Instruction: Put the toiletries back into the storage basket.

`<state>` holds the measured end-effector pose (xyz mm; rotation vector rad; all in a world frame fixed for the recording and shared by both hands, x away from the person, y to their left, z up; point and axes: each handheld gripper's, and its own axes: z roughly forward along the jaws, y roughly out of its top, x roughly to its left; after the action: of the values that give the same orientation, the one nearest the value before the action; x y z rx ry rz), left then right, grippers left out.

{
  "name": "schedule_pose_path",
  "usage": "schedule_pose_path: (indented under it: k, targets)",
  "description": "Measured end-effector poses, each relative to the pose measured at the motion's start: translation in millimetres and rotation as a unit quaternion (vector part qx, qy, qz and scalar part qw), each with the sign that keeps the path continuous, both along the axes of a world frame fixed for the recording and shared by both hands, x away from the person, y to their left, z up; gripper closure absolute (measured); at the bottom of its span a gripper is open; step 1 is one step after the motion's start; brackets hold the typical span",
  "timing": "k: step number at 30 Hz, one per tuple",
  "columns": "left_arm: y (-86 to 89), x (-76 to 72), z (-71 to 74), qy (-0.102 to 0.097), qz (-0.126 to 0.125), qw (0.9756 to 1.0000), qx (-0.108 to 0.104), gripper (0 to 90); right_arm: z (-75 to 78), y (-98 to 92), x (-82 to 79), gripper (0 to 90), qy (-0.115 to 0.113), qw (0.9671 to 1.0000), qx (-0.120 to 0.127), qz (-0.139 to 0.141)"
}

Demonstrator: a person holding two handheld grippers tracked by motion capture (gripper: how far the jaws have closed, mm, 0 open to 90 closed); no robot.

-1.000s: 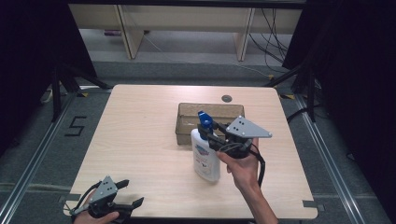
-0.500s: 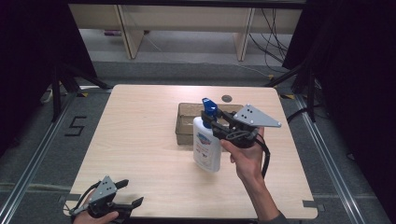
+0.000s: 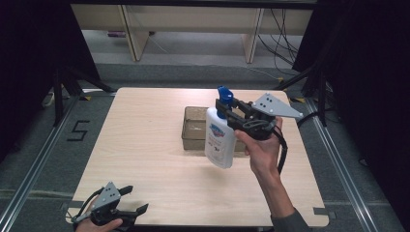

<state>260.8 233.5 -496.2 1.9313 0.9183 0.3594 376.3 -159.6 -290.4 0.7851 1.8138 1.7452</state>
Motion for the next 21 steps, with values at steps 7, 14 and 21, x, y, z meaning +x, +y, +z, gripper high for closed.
schedule_pose_path:
  k: [7, 14, 21]
  targets:
    - [0.8, 0.3, 0.7, 0.000, -0.001, 1.0000, 0.003, 14.9, 12.1, -7.3, 11.9, 66.3, -0.010, 0.9997, -0.008, -0.023]
    - [0.7, 0.3, 0.8, -0.001, -0.002, 1.0000, 0.003, 14.9, 17.9, -16.6, 26.9, 66.3, -0.008, 0.9988, -0.014, -0.045]
    - [0.8, 0.2, 0.9, 0.000, 0.000, 1.0000, 0.004, 14.9, 19.4, -23.8, 37.0, 66.3, 0.000, 0.9982, -0.008, -0.059]
